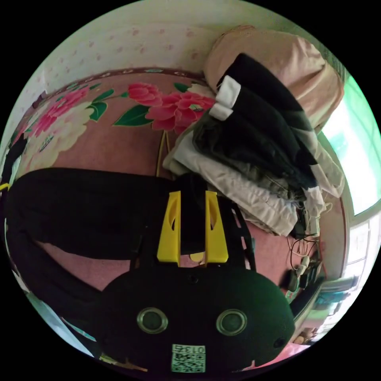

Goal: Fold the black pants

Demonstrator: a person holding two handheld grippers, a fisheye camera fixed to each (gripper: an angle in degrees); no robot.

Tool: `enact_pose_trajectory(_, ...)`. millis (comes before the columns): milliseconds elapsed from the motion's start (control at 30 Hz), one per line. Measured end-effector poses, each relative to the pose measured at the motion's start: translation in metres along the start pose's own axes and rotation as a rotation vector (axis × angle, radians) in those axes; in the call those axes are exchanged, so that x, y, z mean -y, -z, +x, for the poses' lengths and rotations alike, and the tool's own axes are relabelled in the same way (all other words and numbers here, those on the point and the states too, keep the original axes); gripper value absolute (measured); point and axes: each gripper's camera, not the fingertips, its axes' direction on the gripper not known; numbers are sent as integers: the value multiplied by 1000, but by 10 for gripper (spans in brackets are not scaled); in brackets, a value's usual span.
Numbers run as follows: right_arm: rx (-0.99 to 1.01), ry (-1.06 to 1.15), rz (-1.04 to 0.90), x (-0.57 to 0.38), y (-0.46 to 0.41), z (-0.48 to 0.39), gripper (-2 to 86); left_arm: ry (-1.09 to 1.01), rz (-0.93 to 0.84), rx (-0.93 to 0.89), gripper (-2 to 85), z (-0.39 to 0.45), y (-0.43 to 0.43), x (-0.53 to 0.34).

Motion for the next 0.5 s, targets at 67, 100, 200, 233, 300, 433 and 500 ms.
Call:
enact_pose_trajectory(67,36,30,-77,4,-20,9,60,-9,-28,3,0,-6,-1,4)
enact_pose_trajectory(100,33,69,-127,7,-31,11,33,-25,-42,19,3,-7,-2,8)
enact_pose_trajectory(200,-35,87,-198,12,-39,28,12,-70,-44,7,14,-9,-6,16)
enact_pose_trajectory(233,30,49,-140,13,-25,44,8,-91,-53,-9,22,-10,-8,19)
enact_pose_trajectory(300,164,-32,-3,11,4,75,5,-125,-42,-12,39,-11,-9,23)
enact_pose_trajectory(433,397,-251,247,-6,56,160,2,-231,-49,-29,77,-18,-12,33)
enact_pose_trajectory(500,426,-316,276,-15,65,187,2,-281,-67,-40,87,-20,-14,40)
